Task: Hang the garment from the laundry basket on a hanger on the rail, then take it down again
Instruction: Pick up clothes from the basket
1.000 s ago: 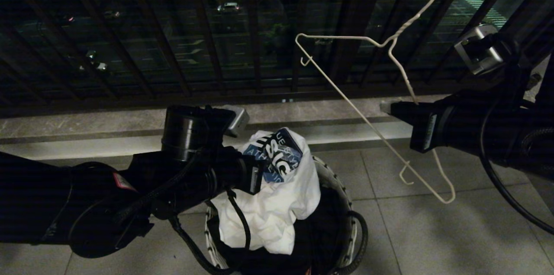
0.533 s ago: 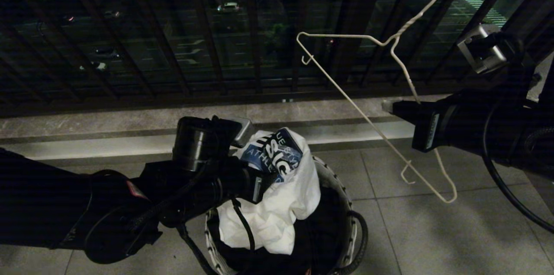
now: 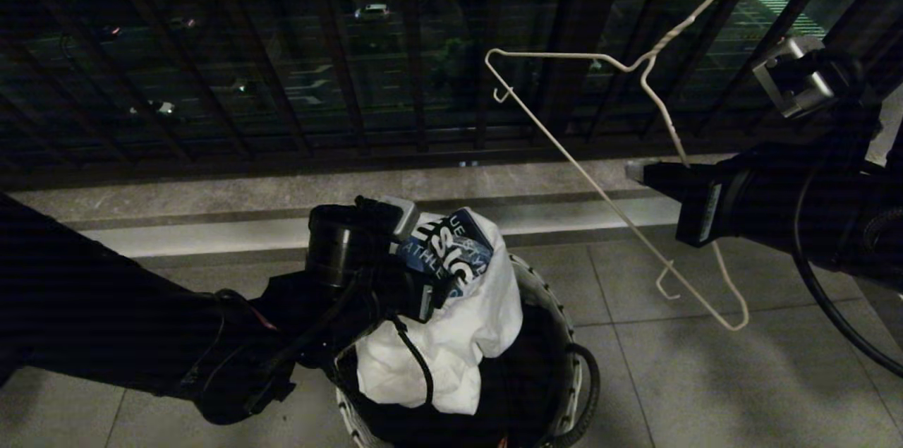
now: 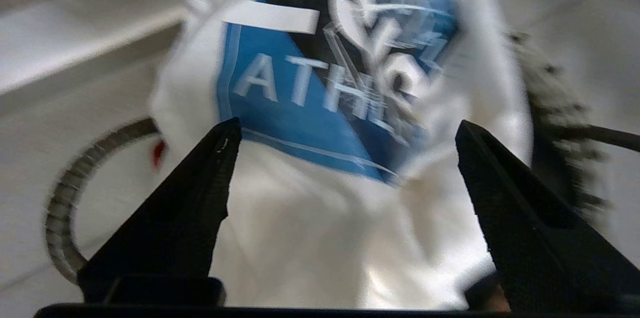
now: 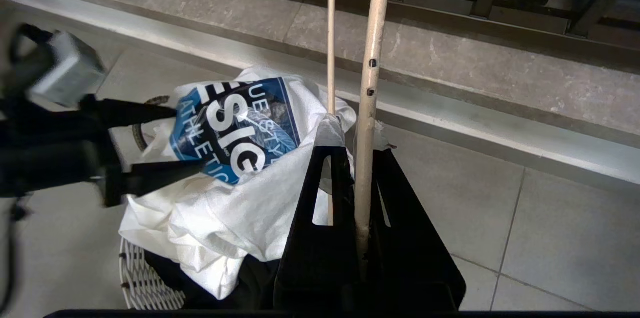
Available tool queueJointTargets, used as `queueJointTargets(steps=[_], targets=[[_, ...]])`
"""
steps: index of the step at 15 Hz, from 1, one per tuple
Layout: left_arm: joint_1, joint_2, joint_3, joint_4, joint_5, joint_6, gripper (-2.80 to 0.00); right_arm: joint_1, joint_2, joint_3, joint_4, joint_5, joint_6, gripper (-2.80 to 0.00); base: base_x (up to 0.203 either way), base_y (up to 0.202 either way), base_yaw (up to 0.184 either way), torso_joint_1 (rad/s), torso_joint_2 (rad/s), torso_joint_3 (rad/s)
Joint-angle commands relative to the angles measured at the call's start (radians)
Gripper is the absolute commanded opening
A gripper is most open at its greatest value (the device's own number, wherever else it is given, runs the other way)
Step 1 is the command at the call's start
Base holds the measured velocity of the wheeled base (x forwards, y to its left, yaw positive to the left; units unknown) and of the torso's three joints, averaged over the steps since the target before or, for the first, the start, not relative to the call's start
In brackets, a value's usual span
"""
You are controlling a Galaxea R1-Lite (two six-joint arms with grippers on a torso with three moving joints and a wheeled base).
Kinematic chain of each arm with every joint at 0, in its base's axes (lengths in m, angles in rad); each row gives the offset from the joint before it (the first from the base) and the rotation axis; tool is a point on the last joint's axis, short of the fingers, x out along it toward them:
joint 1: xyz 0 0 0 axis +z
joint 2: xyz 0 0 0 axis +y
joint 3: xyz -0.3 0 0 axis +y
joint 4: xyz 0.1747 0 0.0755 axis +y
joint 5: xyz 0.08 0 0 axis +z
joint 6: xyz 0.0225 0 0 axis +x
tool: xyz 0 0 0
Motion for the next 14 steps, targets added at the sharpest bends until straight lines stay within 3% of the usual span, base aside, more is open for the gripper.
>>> queueJointTargets(steps=[1, 9, 12, 14], targets=[[0.001, 0.029, 0.009, -0.015, 0.005, 0.004, -2.80, 0.000, -0.003, -0.001, -0.003, 0.000, 0.001, -2.80, 0.000, 0.000, 0.000, 0.000, 0.00, 0.000], [0.000, -0.012, 0.009, -0.001, 0.004, 0.015, -2.80, -0.003, -0.027, -0.001, -0.003, 0.000, -0.001, -2.80, 0.000, 0.000, 0.000, 0.000, 0.00, 0.000], [-0.002, -0.117, 0.014, 0.202, 0.021, 0.040, -2.80, -0.006, -0.035, -0.004, -0.003, -0.002, -0.001, -2.80, 0.000, 0.000, 0.000, 0.000, 0.00, 0.000], [-0.011, -0.237, 0.027, 0.467, 0.027, 0.044, -2.80, -0.018, -0.041, -0.008, -0.003, -0.002, -0.001, -2.80, 0.000, 0.000, 0.000, 0.000, 0.00, 0.000]])
